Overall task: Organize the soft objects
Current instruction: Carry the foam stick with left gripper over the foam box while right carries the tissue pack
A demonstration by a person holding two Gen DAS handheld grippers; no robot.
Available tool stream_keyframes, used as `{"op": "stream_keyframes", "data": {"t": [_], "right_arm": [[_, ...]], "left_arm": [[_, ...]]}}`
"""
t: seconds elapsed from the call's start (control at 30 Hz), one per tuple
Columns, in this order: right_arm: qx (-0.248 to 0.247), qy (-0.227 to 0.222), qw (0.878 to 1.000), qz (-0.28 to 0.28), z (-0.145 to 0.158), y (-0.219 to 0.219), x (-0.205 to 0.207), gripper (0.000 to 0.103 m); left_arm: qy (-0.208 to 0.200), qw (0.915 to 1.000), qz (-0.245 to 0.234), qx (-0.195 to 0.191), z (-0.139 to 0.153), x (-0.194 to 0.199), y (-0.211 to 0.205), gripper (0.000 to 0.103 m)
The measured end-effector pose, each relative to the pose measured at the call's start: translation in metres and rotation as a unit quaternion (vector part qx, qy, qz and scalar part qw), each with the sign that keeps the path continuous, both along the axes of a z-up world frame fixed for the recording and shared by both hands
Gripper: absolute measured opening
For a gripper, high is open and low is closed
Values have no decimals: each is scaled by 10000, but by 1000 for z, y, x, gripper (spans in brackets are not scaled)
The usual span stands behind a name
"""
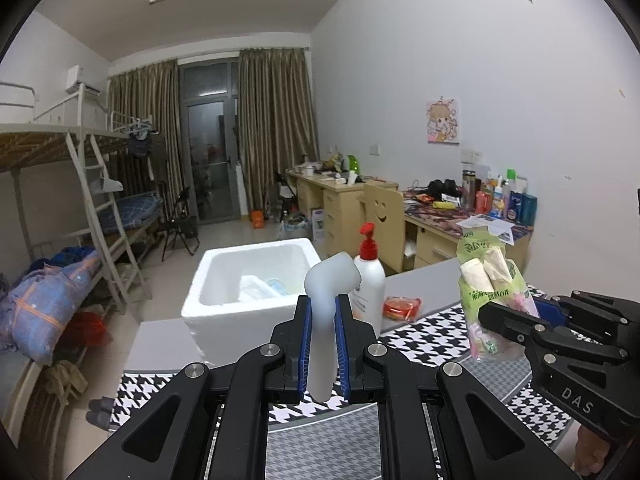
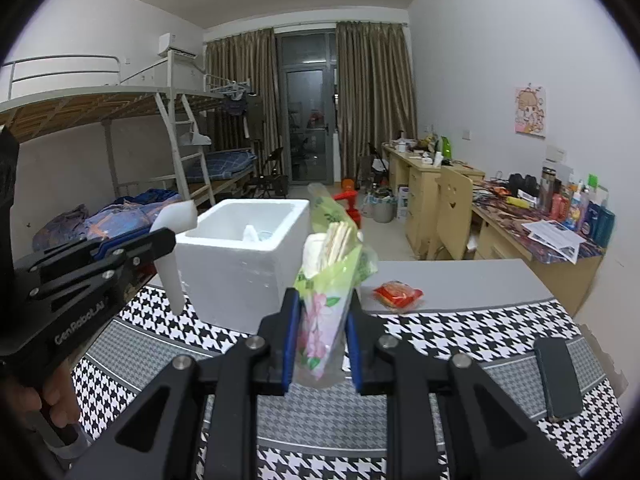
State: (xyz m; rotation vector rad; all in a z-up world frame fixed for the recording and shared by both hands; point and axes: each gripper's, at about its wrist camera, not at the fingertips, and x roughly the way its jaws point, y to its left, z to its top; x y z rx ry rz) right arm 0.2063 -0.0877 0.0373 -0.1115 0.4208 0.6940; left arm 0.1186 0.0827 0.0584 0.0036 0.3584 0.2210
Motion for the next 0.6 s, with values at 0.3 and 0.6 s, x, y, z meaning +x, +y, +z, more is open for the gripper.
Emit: {"op": "stream_keyframes", "data": {"t": [0.3, 0.6], "right_arm": [[97, 47, 9996, 263, 10, 10, 7, 26], [149, -95, 9982, 566, 24, 29, 5, 26]], "left_arm": [[-117, 9996, 251, -23, 9, 2, 11, 13], [-170, 9991, 377, -31, 17, 8, 20, 13]]}}
